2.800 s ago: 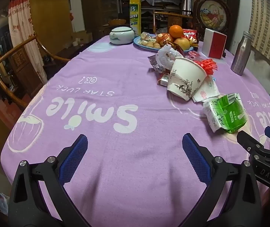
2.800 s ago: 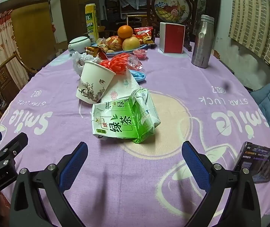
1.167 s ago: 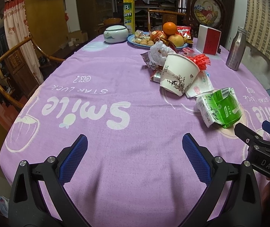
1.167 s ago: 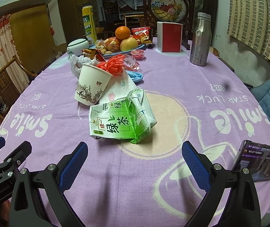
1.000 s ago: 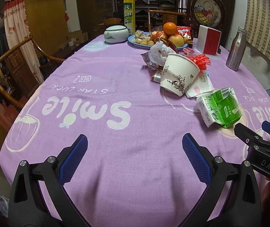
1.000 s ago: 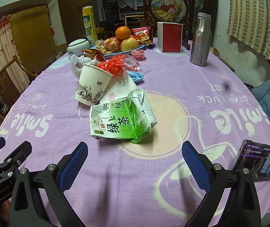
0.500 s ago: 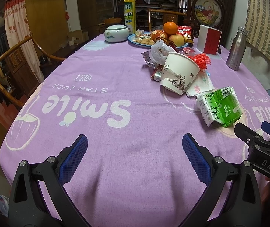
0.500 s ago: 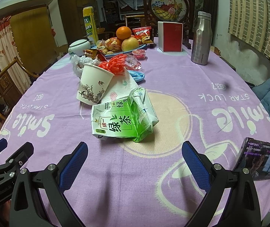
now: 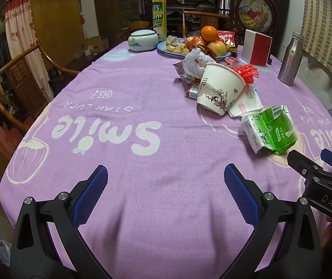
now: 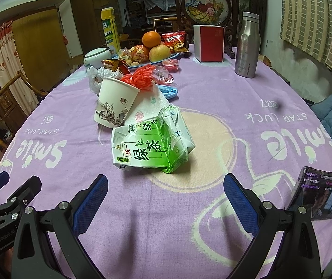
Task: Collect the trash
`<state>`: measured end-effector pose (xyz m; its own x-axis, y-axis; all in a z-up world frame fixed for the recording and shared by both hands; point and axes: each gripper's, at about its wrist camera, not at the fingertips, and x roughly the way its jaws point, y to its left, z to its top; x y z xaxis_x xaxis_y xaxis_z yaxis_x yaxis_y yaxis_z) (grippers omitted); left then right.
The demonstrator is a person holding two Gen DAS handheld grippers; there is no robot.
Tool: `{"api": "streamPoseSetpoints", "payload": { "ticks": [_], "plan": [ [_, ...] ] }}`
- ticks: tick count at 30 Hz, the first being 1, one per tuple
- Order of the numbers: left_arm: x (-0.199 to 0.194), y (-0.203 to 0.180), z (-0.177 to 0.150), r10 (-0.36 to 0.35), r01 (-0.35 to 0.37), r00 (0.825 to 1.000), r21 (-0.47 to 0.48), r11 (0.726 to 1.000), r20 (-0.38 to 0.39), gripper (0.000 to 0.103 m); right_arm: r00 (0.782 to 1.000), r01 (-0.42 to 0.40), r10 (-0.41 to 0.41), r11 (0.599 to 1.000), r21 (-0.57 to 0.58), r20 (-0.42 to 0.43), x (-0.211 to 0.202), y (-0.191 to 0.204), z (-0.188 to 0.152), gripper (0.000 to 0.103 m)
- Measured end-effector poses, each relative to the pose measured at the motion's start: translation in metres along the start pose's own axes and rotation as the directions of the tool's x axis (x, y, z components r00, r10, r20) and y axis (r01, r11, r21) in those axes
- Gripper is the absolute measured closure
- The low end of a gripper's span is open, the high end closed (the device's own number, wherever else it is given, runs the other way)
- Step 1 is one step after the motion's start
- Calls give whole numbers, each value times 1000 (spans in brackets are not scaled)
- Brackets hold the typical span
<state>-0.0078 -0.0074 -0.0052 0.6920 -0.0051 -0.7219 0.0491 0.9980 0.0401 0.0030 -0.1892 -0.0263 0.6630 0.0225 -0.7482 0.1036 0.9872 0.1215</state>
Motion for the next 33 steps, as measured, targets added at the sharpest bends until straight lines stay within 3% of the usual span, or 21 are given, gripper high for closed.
{"api": "streamPoseSetpoints", "payload": {
  "ticks": [18,27,33],
  "plan": [
    [1,0,-1,3,-3,1000,-1,1000,-6,7,1000,3,-3,1000,2,-2,1,-2,0,6],
    [10,7,-3,2,-2,1000,-18,1000,-29,7,998,-20,22,999,36,-51,13,-7,-5,6],
    [18,17,-1,2,-3,999,-33,999,-43,7,997,-28,34,997,78,-74,28,-25,10,6]
  ]
}}
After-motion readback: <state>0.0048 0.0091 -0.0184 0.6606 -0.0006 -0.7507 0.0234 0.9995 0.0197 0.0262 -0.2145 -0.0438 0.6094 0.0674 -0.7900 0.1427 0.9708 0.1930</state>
